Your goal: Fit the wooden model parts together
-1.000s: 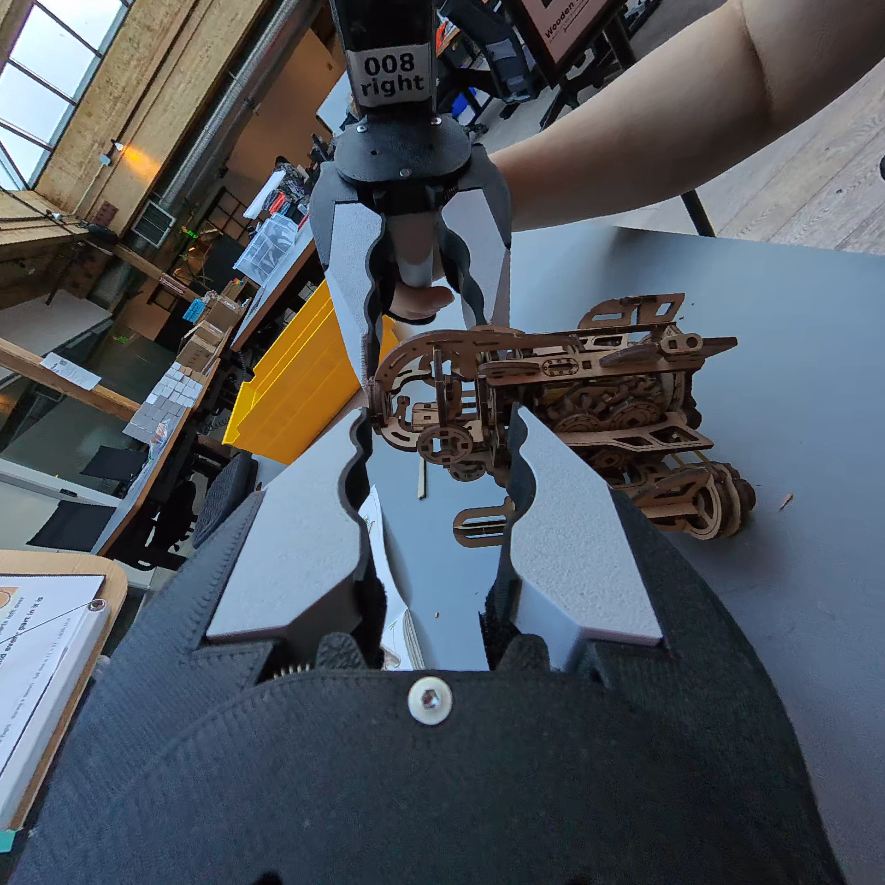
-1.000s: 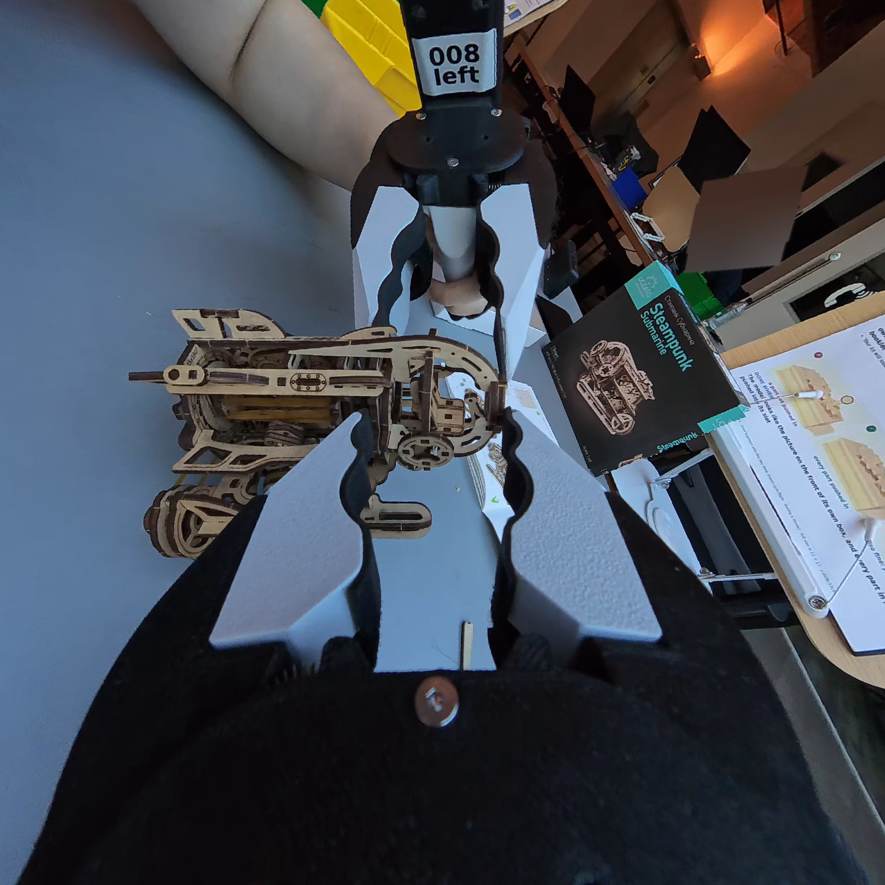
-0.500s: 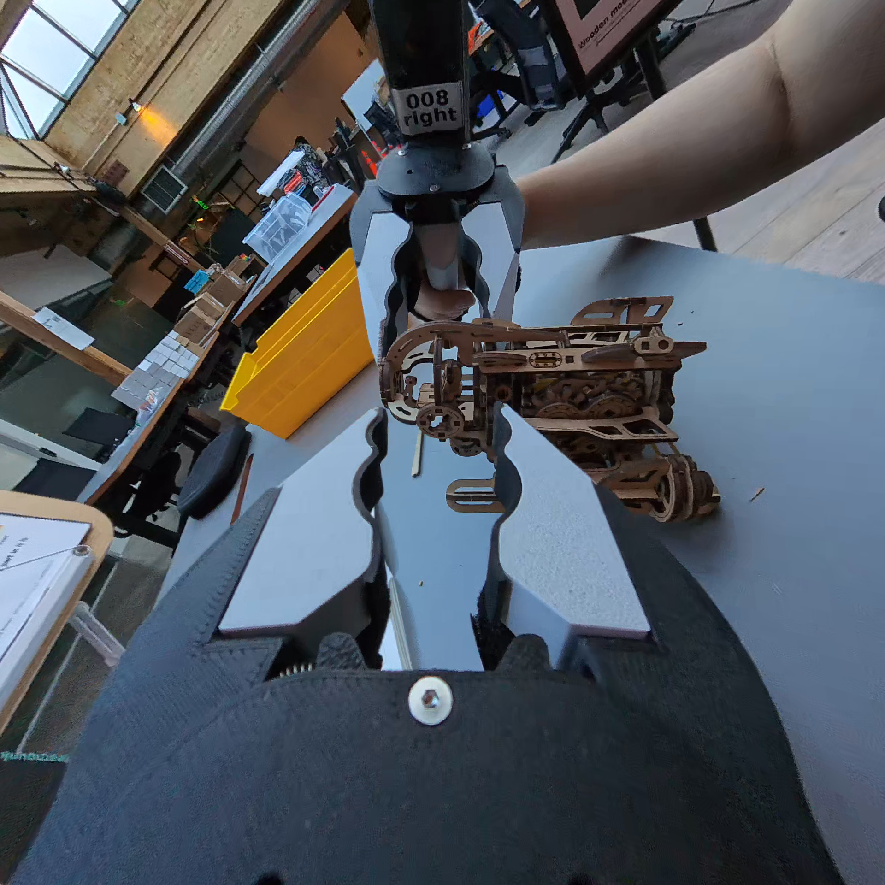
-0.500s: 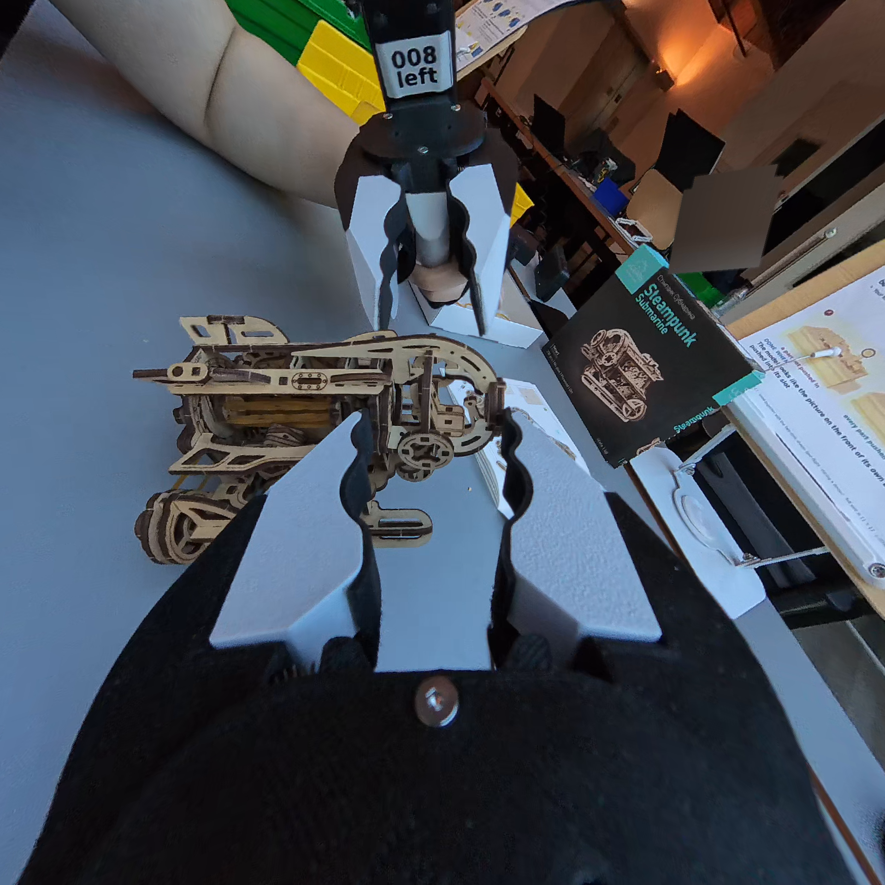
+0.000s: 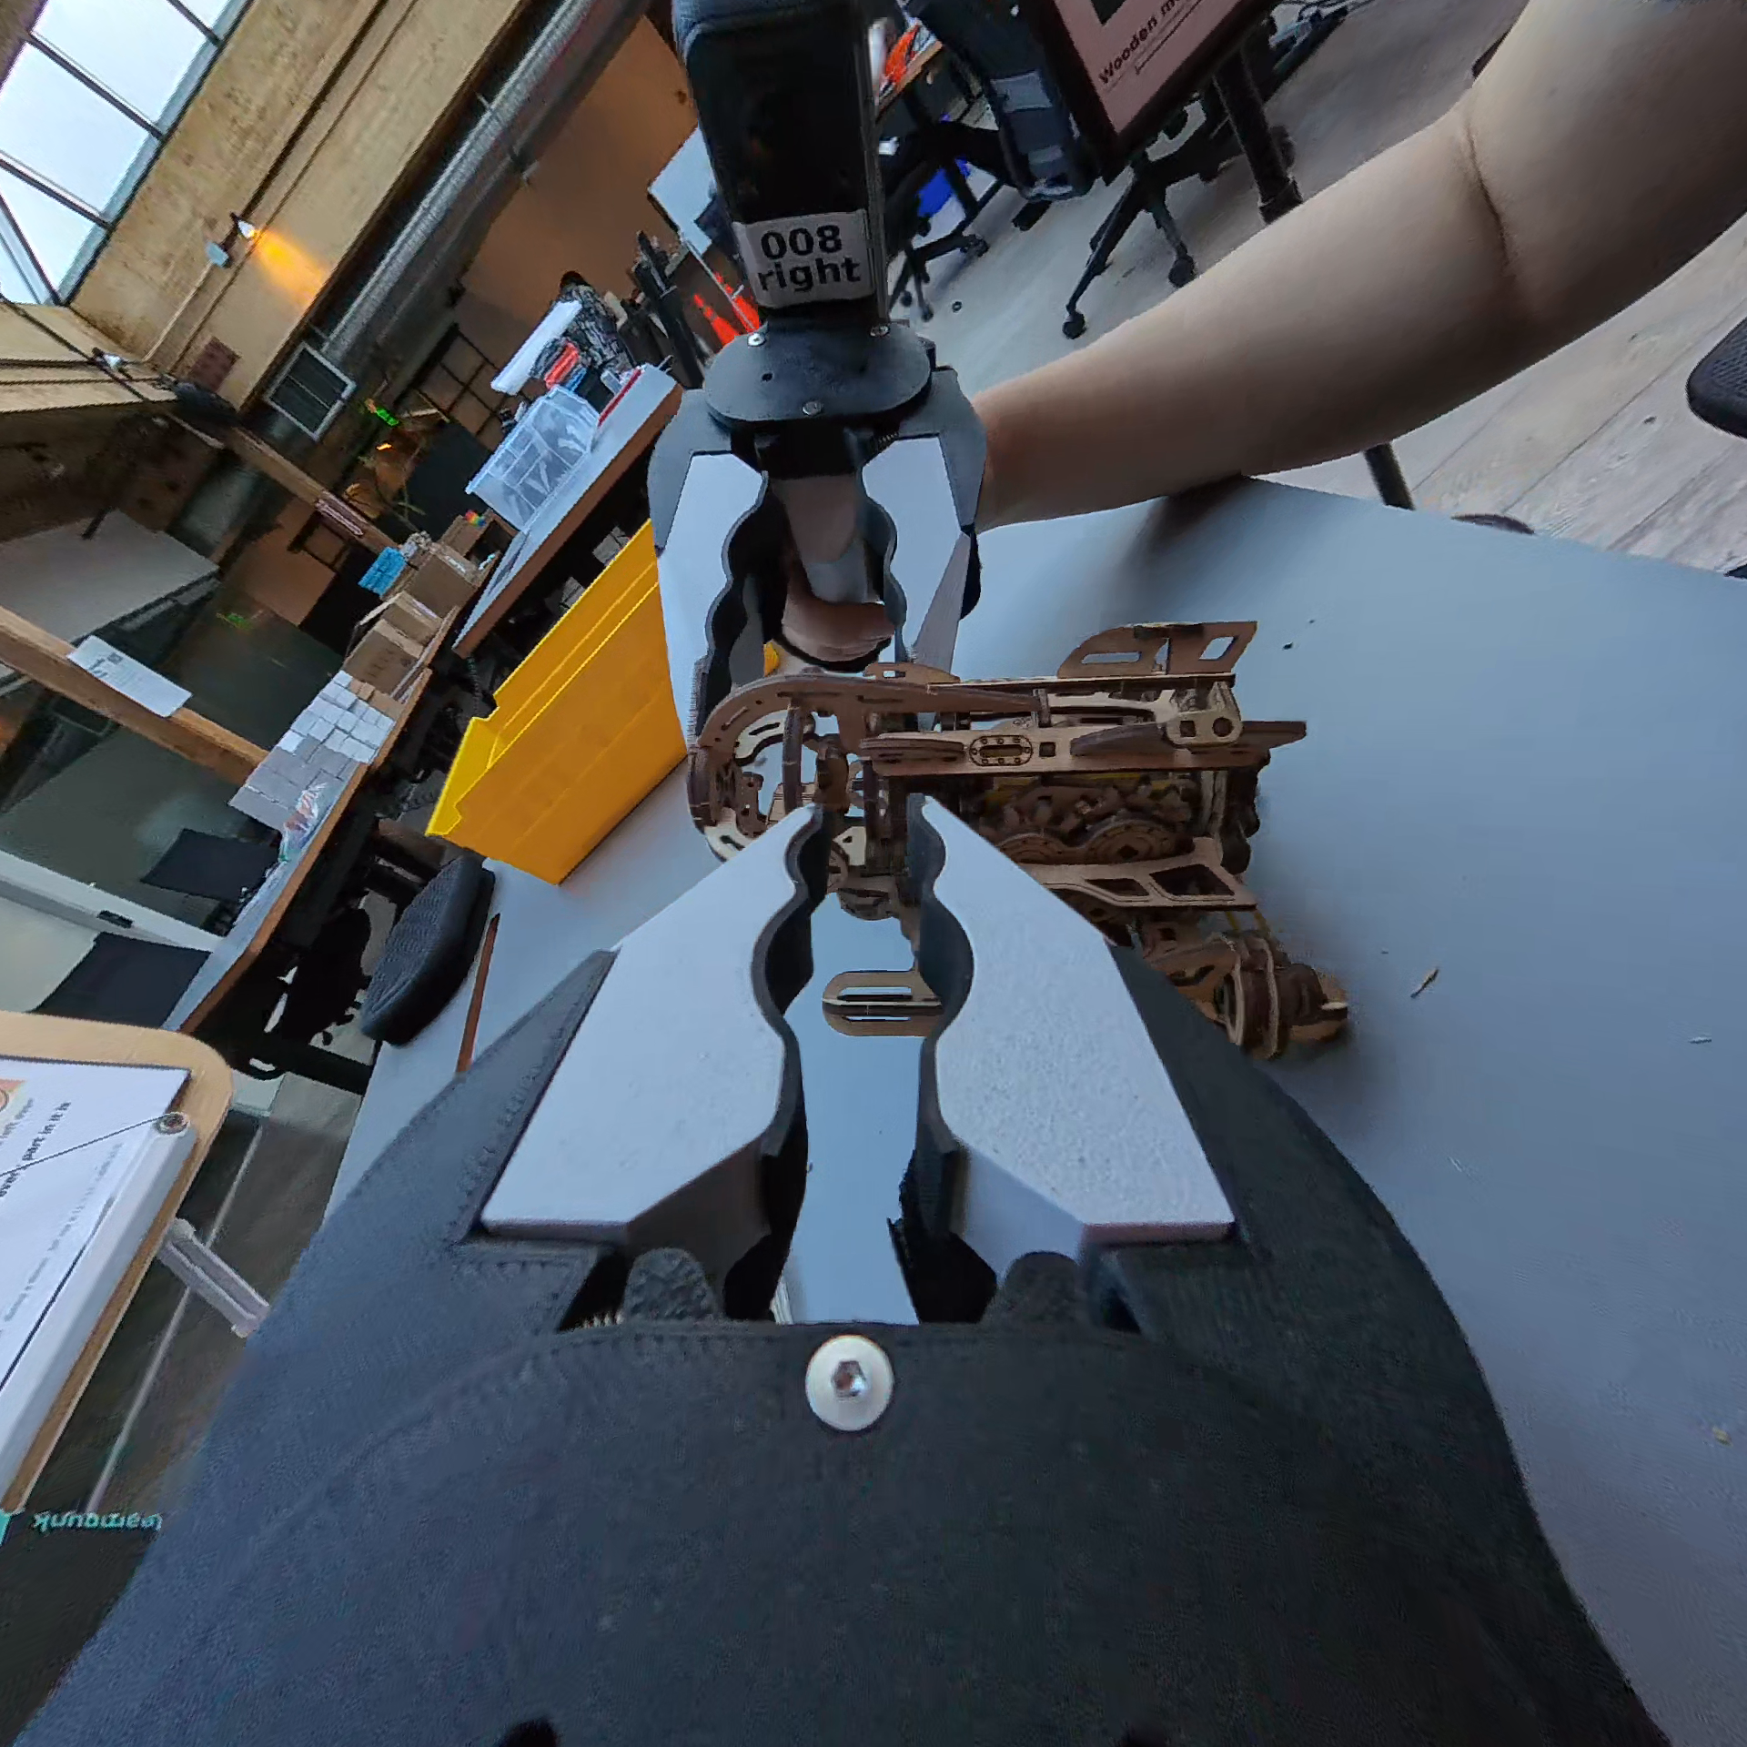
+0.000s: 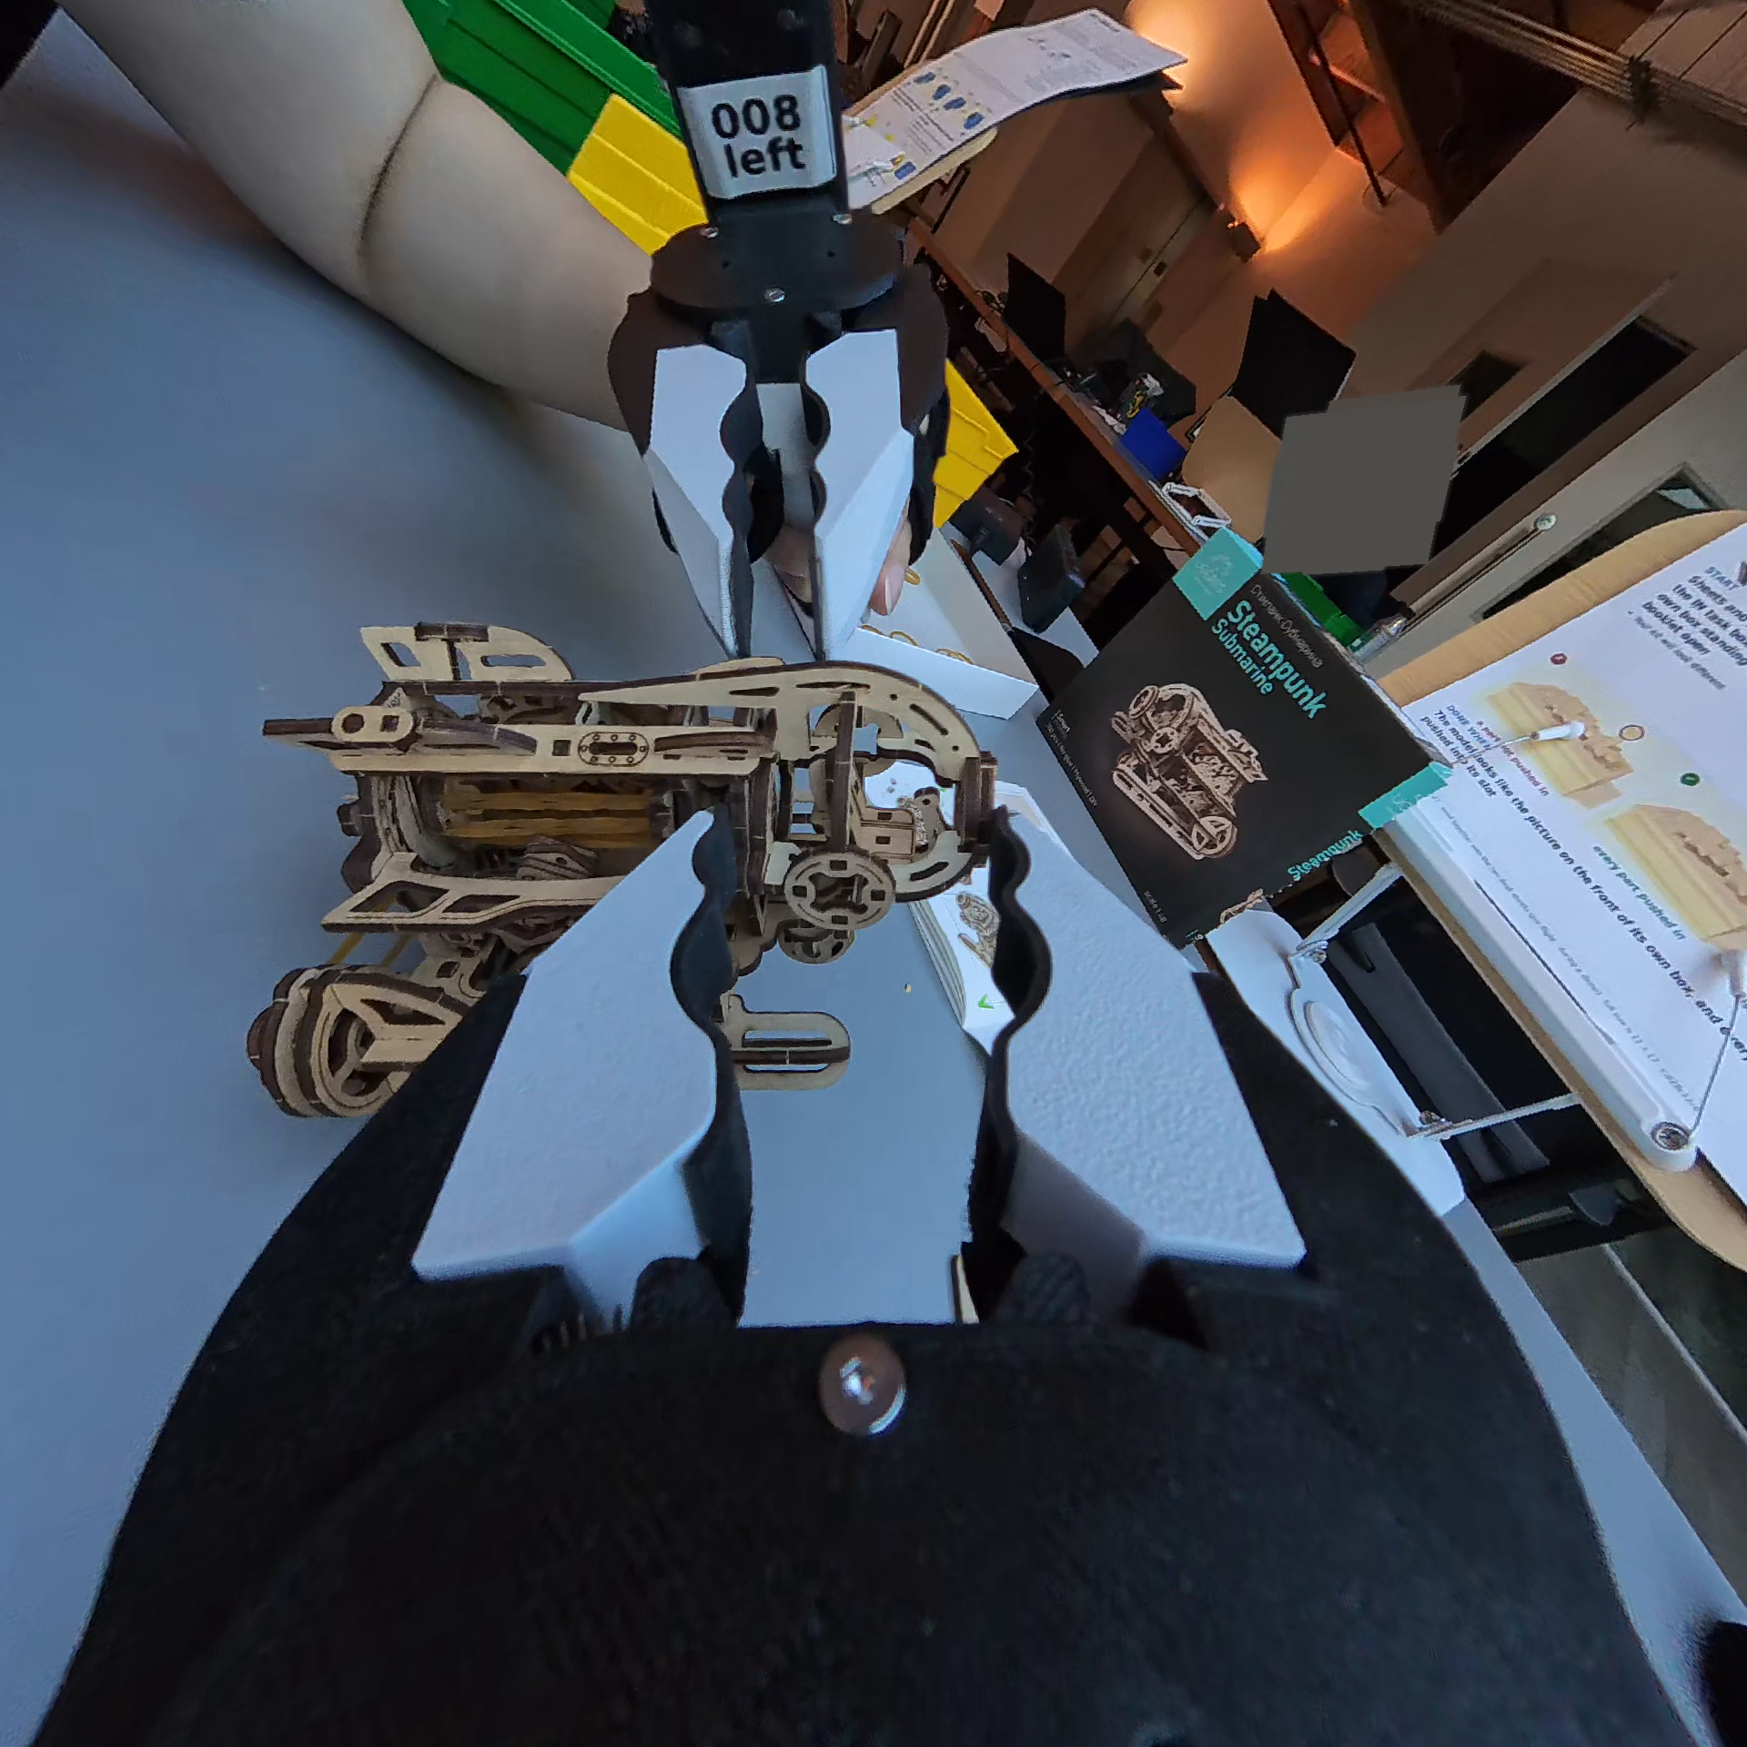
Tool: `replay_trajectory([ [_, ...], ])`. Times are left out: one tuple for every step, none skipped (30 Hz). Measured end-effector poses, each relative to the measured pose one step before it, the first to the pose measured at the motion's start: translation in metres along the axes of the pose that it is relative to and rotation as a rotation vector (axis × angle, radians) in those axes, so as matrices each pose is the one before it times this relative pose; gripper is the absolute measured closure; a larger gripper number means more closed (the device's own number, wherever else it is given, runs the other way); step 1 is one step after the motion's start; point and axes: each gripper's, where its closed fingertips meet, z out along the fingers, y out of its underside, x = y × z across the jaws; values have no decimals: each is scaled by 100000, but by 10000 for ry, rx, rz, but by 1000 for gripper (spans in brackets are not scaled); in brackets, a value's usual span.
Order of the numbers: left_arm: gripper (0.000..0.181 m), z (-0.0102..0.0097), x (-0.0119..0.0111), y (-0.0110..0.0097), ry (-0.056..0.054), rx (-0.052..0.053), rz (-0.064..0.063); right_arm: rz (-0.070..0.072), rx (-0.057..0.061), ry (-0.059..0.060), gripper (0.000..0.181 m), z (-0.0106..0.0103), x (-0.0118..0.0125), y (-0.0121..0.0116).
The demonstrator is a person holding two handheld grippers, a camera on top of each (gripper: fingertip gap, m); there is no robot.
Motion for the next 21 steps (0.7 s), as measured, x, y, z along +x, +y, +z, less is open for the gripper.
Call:
replay_trajectory([
  [165, 87, -15, 33, -201, -83, 93, -83, 35, 56, 129, -8, 9, -83],
  [164, 110, -64, 96, -223, -111, 98, -67, 41, 29, 129, -25, -22, -126],
  [164, 167, 167, 132, -41, -123, 70, -70, 19, 19, 129, 7, -30, -118],
  [164, 201, 299, 174, 69, -143, 50, -96, -17, 22, 129, 25, -24, -116],
  [165, 217, 154, 93, -9, -91, 93, -101, -70, 34, 129, 33, 10, -18],
  [167, 172, 61, -46, -48, -3, 130, -87, 9, 0, 129, 17, -28, -124],
  [169, 117, 16, -97, -46, 23, 99, -60, 11, 0, 129, 14, -35, -119],
  [170, 75, -104, -90, -89, 22, 71, -65, -25, 17, 129, 27, -11, -55],
  [170, 27, -136, -98, -104, 17, 85, -55, -6, 13, 129, 9, -24, -76],
  [174, -20, 39, -46, 18, -1, 94, -39, 10, 12, 129, 1, -17, -76],
  [174, -28, 121, -3, 71, -28, 70, -42, 7, 14, 129, -3, -24, -70],
  [174, -31, 34, 3, 31, -27, 64, -44, -15, 16, 129, 27, -18, -37],
  [174, -42, 5, 0, 33, -23, 51, -26, -21, 9, 129, 22, -5, -23],
  [174, -10, -9, 12, 42, -35, 0, -14, -27, -3, 129, 18, 1, -2],
  [174, 10, -7, 6, 37, -44, -20, -17, -29, -2, 129, 5, 10, 21],
  [174, 34, -13, 17, 4, -41, 11, 6, -19, -5, 129, -8, 10, 31],
  [174, 25, -7, 16, -27, -29, 48, 25, -5, -4, 129, -11, 9, 23],
  [174, 19, -18, 21, -34, -27, 63, 17, 6, 8, 129, 2, 12, 31],
  [175, -1, -3, 16, -28, -26, 65, 16, 8, 4, 129, 0, 4, -1],
  [175, -14, 1, -10, -11, -9, 46, 17, 28, -5, 129, -4, -16, -45],
  [175, -13, 13, -16, 4, -3, 20, -9, 14, 0, 129, 2, -8, -31],
])
